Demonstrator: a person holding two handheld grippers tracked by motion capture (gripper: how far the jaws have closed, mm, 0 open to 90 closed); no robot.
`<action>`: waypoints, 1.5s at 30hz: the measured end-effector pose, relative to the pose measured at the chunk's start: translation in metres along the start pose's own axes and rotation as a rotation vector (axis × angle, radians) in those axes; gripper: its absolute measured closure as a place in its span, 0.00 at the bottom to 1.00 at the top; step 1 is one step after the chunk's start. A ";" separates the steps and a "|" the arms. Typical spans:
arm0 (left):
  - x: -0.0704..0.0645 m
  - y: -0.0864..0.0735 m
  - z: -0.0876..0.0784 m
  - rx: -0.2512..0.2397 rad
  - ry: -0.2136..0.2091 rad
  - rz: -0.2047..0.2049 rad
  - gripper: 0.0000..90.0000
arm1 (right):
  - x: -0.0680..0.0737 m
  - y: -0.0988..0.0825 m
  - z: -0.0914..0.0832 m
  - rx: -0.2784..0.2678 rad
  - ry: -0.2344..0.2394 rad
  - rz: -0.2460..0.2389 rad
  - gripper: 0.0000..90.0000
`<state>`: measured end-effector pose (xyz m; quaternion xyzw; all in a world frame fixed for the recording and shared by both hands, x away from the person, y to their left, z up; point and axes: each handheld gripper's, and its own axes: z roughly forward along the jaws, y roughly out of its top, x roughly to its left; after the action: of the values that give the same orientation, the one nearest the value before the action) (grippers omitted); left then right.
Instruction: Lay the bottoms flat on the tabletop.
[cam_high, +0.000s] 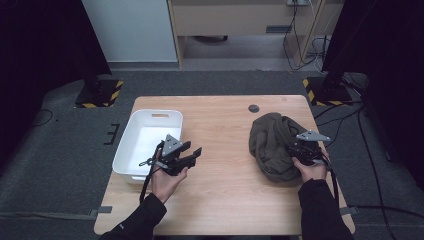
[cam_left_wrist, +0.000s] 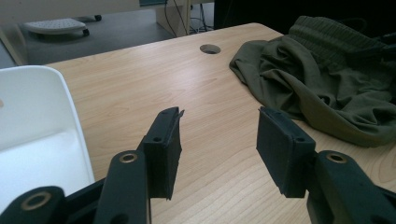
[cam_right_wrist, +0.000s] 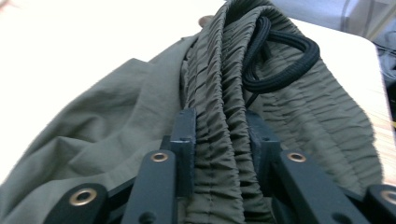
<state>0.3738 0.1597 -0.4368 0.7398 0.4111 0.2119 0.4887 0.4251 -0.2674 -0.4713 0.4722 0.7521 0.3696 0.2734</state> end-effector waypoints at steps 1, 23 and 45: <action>-0.001 0.000 0.001 0.004 -0.001 0.002 0.54 | 0.001 0.000 0.000 0.000 0.008 -0.004 0.79; -0.010 -0.002 0.002 -0.006 -0.007 0.013 0.55 | 0.084 0.017 0.003 -0.094 0.390 -0.171 0.67; -0.107 -0.024 0.062 0.103 -0.182 0.115 0.49 | 0.015 0.000 0.000 -0.075 0.174 0.001 0.40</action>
<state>0.3472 0.0428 -0.4759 0.8024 0.3324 0.1500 0.4723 0.4191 -0.2532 -0.4722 0.4283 0.7583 0.4373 0.2242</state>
